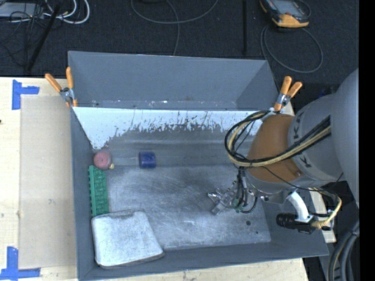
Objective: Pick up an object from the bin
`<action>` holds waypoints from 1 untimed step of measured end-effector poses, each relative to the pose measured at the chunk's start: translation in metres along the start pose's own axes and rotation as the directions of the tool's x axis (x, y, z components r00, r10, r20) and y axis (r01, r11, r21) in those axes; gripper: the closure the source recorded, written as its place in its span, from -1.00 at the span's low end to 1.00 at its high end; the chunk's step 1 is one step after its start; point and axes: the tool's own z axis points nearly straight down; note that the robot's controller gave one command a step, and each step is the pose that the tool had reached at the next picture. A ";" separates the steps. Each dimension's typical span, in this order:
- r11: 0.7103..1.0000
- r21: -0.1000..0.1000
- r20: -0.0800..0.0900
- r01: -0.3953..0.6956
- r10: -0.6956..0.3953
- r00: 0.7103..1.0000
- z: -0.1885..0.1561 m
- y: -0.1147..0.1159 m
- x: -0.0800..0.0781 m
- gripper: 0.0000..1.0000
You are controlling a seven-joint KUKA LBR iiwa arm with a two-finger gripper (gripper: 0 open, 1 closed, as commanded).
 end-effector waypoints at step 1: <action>1.000 0.001 0.000 0.004 -0.004 1.000 -0.026 0.000 0.000 1.00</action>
Offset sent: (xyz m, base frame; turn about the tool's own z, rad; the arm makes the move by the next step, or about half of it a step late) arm 0.0001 0.0001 0.0252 0.0000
